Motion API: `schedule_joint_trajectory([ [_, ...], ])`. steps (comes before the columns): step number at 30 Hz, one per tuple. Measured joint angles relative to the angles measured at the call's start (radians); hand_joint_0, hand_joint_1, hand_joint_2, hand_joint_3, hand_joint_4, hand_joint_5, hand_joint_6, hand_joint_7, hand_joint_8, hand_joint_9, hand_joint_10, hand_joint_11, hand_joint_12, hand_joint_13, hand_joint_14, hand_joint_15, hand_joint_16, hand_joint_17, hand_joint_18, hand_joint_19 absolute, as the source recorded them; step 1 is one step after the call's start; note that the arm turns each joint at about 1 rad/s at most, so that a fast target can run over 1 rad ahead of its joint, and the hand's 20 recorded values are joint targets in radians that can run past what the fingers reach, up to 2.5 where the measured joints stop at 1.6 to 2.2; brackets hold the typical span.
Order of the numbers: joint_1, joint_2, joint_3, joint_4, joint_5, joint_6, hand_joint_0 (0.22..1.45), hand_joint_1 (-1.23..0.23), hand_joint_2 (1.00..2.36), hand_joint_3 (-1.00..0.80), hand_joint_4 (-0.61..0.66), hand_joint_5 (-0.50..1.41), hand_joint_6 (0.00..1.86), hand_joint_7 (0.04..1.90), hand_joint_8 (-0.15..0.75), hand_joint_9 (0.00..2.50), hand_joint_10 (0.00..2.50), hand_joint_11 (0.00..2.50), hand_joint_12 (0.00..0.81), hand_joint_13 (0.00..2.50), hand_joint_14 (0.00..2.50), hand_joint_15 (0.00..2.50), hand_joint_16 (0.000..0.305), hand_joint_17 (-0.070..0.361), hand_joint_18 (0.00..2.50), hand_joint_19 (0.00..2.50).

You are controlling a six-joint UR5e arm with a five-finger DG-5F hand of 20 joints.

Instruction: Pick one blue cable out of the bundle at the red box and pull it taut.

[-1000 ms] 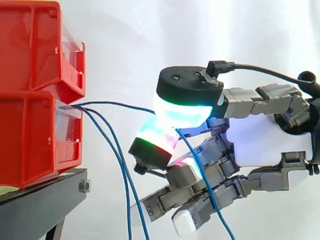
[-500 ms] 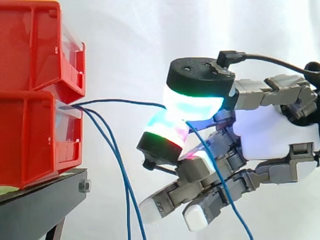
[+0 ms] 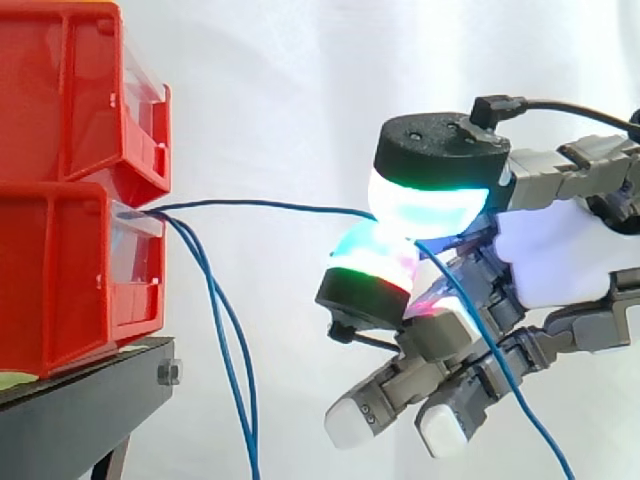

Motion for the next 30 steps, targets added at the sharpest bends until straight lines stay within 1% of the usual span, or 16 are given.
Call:
schedule_joint_trajectory([
  [4, 0.001, 0.0, -0.011, -0.004, -0.002, -0.001, 0.58, -0.83, 1.03, -0.02, 0.15, -0.1, 0.84, 1.44, 0.351, 0.98, 0.02, 1.13, 0.416, 0.58, 0.01, 0.22, 0.056, 0.125, 0.74, 0.43],
  [7, 0.002, 0.0, -0.032, 0.008, -0.004, 0.0, 0.58, -0.83, 1.03, -0.02, 0.15, -0.1, 0.84, 1.45, 0.35, 0.98, 0.02, 1.13, 0.416, 0.58, 0.01, 0.22, 0.056, 0.126, 0.74, 0.43],
  [11, 0.005, 0.0, -0.063, 0.054, -0.004, -0.001, 0.58, -0.83, 1.03, -0.02, 0.15, -0.1, 0.84, 1.45, 0.349, 0.98, 0.02, 1.13, 0.416, 0.57, 0.01, 0.22, 0.056, 0.126, 0.74, 0.43],
  [15, 0.005, 0.0, -0.078, 0.102, -0.003, -0.002, 0.58, -0.83, 1.03, -0.02, 0.15, -0.1, 0.84, 1.45, 0.35, 0.97, 0.02, 1.1, 0.415, 0.57, 0.01, 0.22, 0.056, 0.125, 0.74, 0.43],
  [20, 0.006, 0.0, -0.081, 0.133, -0.003, -0.003, 0.58, -0.84, 1.03, -0.02, 0.15, -0.1, 0.84, 1.45, 0.35, 0.97, 0.02, 1.11, 0.416, 0.57, 0.01, 0.22, 0.056, 0.125, 0.74, 0.44],
  [30, 0.006, 0.0, -0.082, 0.138, -0.004, -0.003, 0.58, -0.84, 1.03, -0.01, 0.15, -0.1, 0.84, 1.45, 0.35, 0.97, 0.02, 1.1, 0.416, 0.57, 0.01, 0.22, 0.056, 0.126, 0.74, 0.43],
])
